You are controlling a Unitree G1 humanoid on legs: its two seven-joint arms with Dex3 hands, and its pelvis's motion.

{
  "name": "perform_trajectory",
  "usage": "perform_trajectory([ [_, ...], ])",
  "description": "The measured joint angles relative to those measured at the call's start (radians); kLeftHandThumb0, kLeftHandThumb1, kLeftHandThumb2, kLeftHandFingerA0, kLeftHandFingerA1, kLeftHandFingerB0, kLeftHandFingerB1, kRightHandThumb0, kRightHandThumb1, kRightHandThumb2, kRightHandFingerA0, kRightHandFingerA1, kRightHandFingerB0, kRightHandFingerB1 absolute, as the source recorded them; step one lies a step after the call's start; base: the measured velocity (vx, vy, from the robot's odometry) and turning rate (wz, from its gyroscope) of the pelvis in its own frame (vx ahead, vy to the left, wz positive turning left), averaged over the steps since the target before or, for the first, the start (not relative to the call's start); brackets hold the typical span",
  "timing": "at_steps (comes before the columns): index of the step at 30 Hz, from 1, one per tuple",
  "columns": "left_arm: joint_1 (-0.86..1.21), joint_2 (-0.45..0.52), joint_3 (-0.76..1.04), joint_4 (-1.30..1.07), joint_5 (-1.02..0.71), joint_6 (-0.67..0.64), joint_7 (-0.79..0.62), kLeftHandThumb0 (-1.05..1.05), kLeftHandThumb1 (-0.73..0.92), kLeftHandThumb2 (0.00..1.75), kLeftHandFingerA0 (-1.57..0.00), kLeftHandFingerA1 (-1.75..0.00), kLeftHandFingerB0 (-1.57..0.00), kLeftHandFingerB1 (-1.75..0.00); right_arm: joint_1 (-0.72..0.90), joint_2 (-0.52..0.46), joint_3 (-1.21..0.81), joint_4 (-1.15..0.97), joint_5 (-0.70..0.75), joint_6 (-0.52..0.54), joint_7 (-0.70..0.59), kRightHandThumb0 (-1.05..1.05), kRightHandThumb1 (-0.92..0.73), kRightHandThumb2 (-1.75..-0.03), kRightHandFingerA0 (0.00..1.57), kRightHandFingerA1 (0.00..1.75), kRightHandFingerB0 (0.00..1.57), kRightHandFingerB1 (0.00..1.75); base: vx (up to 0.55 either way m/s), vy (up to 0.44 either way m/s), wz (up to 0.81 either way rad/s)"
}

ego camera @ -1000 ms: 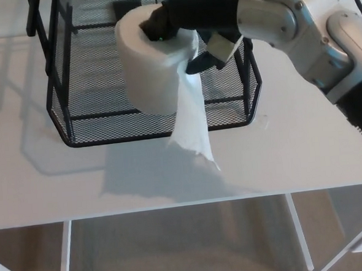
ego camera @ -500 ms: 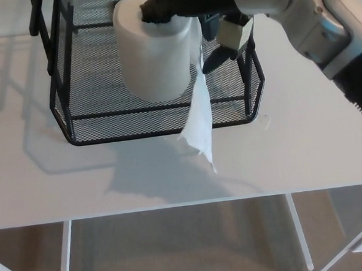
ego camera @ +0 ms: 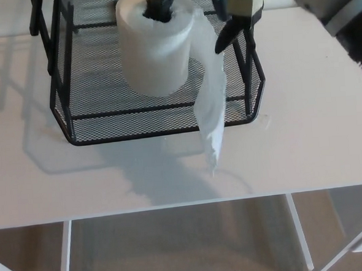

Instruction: The robot walks towards a desk on which a file tray is kept in the middle and a toilet paper roll is kept on its right. The robot uses its right hand to hook on finger in the gap of the roll and grabs it, lifts it and places it on the tray.

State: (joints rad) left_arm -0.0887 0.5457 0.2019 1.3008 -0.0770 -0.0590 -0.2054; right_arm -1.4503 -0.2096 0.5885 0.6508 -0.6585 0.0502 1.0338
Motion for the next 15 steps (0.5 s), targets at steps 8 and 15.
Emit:
perform_trajectory([
  [8,0.012,0.000,-0.002,0.000,0.000,0.000,-0.002,-1.04,0.78,0.85,-0.74,-1.16,-0.41,-1.06,-0.163,-0.060,-0.047,0.080,0.015,0.033,0.115,-0.45,-0.57,-0.58,0.84,0.76,0.14,0.33,0.00,0.000,0.00],
  [15,0.034,0.001,-0.008,0.000,0.001,0.000,-0.008,-1.03,0.78,0.85,-0.71,-1.16,-0.38,-1.09,-0.240,-0.191,-0.228,0.136,0.095,0.107,0.191,-0.44,-0.52,-0.56,0.84,0.78,0.14,0.32,0.00,0.000,0.00],
])
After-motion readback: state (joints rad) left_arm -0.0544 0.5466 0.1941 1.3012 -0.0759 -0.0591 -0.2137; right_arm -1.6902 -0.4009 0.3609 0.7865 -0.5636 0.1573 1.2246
